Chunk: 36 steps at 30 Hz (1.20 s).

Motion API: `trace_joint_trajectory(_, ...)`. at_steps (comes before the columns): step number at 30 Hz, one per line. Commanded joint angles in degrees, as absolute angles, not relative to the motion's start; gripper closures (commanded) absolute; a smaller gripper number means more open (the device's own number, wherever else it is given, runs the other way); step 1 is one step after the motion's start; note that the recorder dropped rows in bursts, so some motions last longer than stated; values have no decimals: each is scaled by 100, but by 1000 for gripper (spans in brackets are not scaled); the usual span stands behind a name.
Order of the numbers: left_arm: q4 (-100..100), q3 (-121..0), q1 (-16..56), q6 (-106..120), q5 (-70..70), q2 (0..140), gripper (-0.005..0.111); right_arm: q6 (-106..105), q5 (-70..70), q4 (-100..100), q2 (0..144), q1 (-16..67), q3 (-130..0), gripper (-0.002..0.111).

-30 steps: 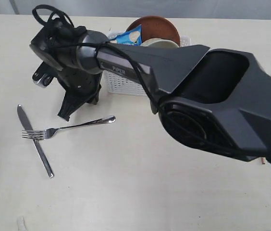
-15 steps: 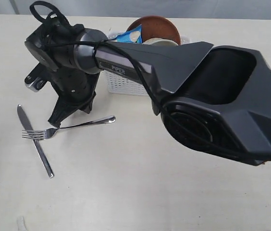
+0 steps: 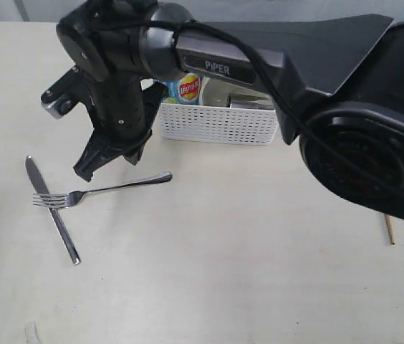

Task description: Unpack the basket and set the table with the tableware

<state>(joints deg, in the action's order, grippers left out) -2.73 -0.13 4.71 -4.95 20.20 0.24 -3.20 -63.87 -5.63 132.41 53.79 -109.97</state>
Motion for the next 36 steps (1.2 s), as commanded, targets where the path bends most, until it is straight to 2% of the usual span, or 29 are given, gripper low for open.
trace_joint_trajectory(1,-318,0,454,-473,1963,0,107,-284,-5392,-573,12827,5341,-10133,109)
trace_joint_trajectory(9,-318,0,454,-473,1963,0,107,-196,-4846,-515,12860,4990,-9837,109)
trace_joint_trajectory(25,-318,0,454,-473,1963,0,107,-339,-5406,-432,13100,4882,-9280,109)
trace_joint_trajectory(36,-318,0,454,-473,1963,0,107,-429,-5474,-168,12655,5496,-8581,109)
